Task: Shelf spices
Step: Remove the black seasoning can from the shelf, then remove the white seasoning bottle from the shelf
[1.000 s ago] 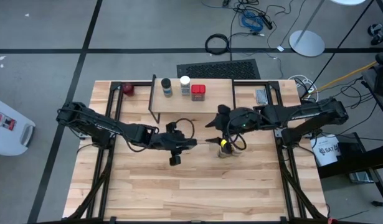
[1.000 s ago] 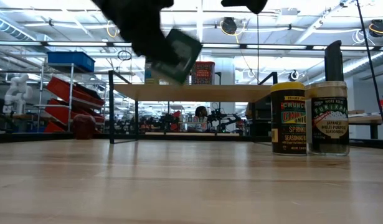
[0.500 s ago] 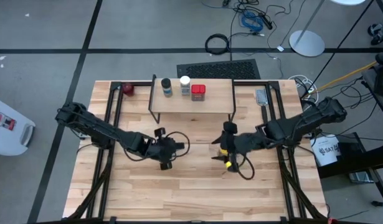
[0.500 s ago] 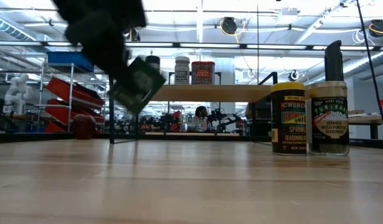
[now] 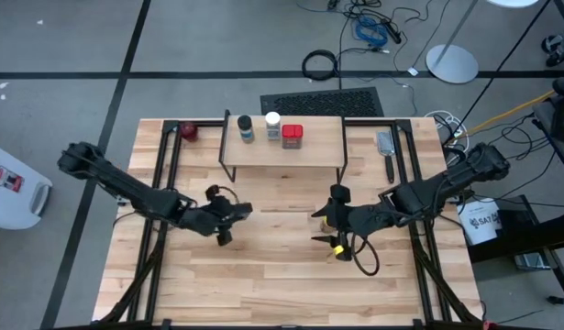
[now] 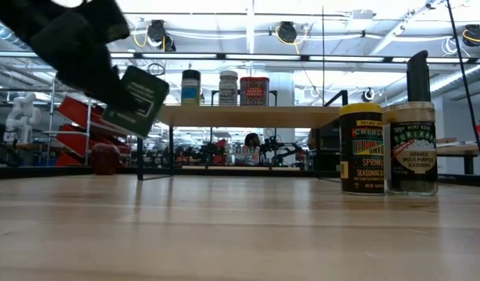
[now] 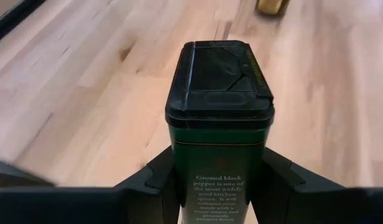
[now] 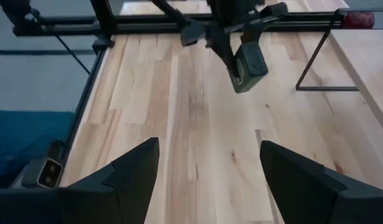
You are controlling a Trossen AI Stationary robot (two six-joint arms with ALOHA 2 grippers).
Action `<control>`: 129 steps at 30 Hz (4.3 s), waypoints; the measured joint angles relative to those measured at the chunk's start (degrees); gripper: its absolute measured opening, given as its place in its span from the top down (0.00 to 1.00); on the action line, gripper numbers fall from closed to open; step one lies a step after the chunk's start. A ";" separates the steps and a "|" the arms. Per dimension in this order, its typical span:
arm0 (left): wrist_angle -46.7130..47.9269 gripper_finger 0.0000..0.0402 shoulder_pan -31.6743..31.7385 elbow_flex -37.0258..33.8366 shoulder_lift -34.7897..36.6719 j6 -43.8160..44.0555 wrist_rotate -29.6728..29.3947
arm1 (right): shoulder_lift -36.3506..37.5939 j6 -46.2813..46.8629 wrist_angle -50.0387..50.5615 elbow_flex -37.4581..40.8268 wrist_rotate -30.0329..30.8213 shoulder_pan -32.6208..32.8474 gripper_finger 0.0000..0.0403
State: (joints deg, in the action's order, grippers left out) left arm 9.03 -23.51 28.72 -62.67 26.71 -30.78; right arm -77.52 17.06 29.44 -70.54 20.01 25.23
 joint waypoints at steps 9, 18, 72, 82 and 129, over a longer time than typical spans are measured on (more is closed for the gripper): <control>-16.94 0.62 -0.30 -14.20 7.06 -0.43 0.28 | -3.45 -1.81 -2.64 0.02 -0.24 -0.40 0.34; -23.74 0.62 -0.30 -15.14 6.58 -4.72 0.20 | -4.01 -1.77 -2.92 0.04 -0.17 -2.43 0.34; -60.78 0.62 8.30 17.02 -54.06 -19.99 15.73 | -1.41 4.74 12.27 0.04 -0.22 -2.56 0.34; -55.73 0.62 10.79 17.04 -53.49 -19.48 15.75 | -1.41 4.79 12.44 0.04 -0.37 -2.58 0.34; -26.92 0.37 11.36 16.77 -37.00 -19.45 17.48 | -1.43 5.12 12.03 0.04 -0.07 -2.21 0.34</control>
State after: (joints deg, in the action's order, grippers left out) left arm -17.90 -12.15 45.50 -99.67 7.26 -13.30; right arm -78.96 22.18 41.47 -70.50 19.94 23.03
